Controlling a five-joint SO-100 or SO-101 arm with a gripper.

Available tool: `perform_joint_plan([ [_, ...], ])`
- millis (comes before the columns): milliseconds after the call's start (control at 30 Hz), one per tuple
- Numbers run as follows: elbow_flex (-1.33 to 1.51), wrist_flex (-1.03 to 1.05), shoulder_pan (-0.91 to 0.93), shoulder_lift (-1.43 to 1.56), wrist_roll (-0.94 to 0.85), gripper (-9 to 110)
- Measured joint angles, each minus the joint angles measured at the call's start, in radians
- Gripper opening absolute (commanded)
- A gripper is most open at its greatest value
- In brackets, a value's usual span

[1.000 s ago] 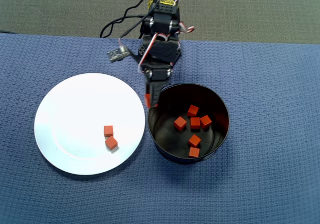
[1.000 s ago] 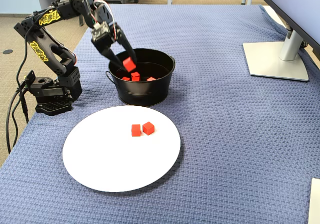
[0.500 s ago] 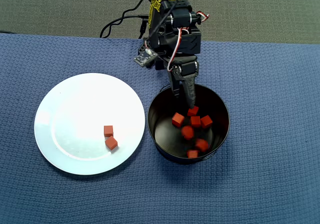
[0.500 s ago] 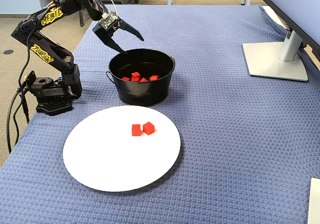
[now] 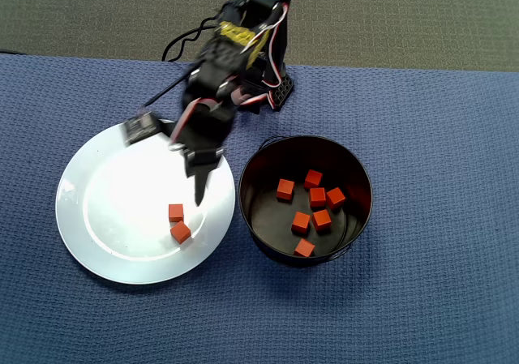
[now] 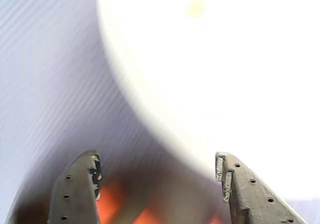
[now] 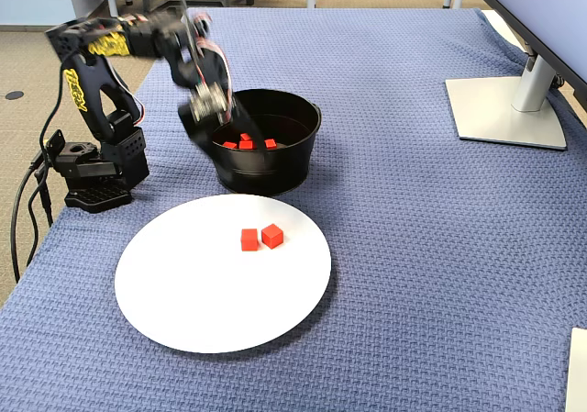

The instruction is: Pick up the red cubes from the white plate and place them in the black recipient

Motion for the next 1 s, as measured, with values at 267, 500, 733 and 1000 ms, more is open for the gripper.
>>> perform_joint_plan([
  [267,-0.216,-0.078,0.087,-0.324,-0.114,17],
  [500,-0.367,-0.078,0.101,-0.492,-0.132,18],
  [733,-0.460,-0.087,0.098,-0.601,-0.127,17],
  [1000,-0.506,-0.087,0.066,-0.701,-0.137,18],
])
